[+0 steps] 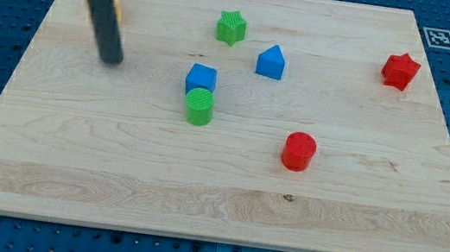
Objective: Move red circle towards top right
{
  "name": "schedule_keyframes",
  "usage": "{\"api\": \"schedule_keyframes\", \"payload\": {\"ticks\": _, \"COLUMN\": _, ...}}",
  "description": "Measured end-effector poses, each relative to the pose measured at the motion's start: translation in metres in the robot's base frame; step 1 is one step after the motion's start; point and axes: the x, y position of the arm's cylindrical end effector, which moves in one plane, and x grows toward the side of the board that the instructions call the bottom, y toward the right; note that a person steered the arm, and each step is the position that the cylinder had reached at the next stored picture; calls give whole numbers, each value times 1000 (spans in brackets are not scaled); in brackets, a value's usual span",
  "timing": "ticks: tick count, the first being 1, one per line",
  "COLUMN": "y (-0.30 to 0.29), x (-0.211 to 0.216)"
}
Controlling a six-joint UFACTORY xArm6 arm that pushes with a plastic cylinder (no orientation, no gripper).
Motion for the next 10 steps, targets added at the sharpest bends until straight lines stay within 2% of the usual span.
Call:
{"api": "schedule_keyframes", "payload": {"ticks": 1, "y": -1, "x": 65}}
{"api": "schedule_keyframes", "payload": {"ticks": 2, "y": 7, "x": 72}}
{"api": "schedule_keyframes", "payload": {"ticks": 3, "y": 87, "x": 150}}
{"api": "schedule_keyframes", "payload": {"ticks": 4, "y": 105, "x": 149}}
{"api": "schedule_keyframes", "payload": {"ticks": 5, "y": 142, "x": 176}}
{"api": "schedule_keyframes", "payload": {"ticks": 6, "y": 149, "x": 176}}
{"api": "schedule_keyframes", "payload": {"ticks": 7, "y": 188, "x": 171}}
{"api": "schedule_keyframes", "payload": {"ticks": 8, "y": 188, "x": 171}}
{"api": "schedule_keyframes", "payload": {"ticks": 9, "y": 226, "x": 132}}
{"api": "schedule_keyframes", "payload": {"ticks": 10, "y": 231, "x": 128}}
